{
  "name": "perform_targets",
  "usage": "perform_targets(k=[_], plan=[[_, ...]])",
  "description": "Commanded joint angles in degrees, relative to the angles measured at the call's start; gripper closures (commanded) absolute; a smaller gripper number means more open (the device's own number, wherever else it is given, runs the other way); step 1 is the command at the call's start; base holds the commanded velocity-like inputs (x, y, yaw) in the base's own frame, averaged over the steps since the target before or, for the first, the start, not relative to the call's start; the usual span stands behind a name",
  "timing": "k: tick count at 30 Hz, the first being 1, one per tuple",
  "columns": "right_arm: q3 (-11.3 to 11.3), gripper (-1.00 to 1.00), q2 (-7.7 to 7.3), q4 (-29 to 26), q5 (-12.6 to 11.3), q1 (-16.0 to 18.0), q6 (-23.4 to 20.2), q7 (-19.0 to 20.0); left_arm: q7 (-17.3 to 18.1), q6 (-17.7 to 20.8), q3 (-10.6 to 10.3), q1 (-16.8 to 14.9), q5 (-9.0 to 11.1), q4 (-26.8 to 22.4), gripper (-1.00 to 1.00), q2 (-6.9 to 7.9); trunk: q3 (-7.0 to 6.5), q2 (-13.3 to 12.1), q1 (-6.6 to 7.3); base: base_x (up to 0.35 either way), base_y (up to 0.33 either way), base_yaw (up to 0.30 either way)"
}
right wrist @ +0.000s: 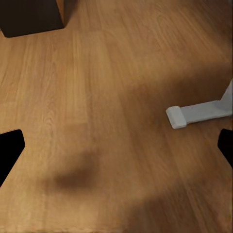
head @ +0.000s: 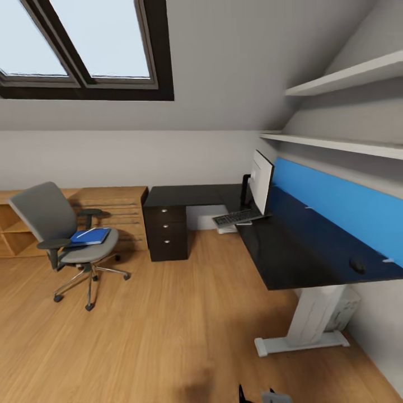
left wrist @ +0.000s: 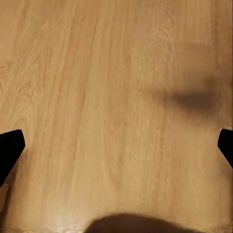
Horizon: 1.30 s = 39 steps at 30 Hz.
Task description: In the bedroom, organize the workspace by keeping the computer under the desk, ensuring the monitor is on the desk, placing the keyboard on the desk next to the monitor, placing the mouse on the desk next to the keyboard, moving the folder from the swivel chair onto the desk next to the mouse, stacking the notebook on top of the folder with the pen on top of the notebook, and positioning the swivel chair next to the desk.
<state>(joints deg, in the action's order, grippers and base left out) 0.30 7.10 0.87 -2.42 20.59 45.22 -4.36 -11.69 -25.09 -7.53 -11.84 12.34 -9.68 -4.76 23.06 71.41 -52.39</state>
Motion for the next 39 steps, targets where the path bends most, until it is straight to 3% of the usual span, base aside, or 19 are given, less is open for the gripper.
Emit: perform_targets(k=[1, 14, 39], plan=[[0.1, -1.00, 0.02, 0.1, -0.2, 0.1, 0.2, 0.0, -0.3, -0.2, -0.5, 0.0, 0.4, 0.3, -1.00, 0.03, 0.06, 0.0, 0.04, -0.319, -0.123, -0.300], [0.0, -1.00, -0.09, 0.1, -0.3, 0.1, 0.1, 0.0, -0.3, -0.2, -2.0, 0.0, 0.3, 2.8, -1.00, 0.01, 0.06, 0.0, 0.04, -0.125, -0.283, -0.110], [0.1, -1.00, -0.24, 0.1, -0.3, 0.1, 0.0, 0.3, -0.2, -0.3, -2.3, 0.0, 0.2, 2.8, -1.00, 0.02, 0.06, 0.0, 0.04, -0.002, -0.333, -0.001]])
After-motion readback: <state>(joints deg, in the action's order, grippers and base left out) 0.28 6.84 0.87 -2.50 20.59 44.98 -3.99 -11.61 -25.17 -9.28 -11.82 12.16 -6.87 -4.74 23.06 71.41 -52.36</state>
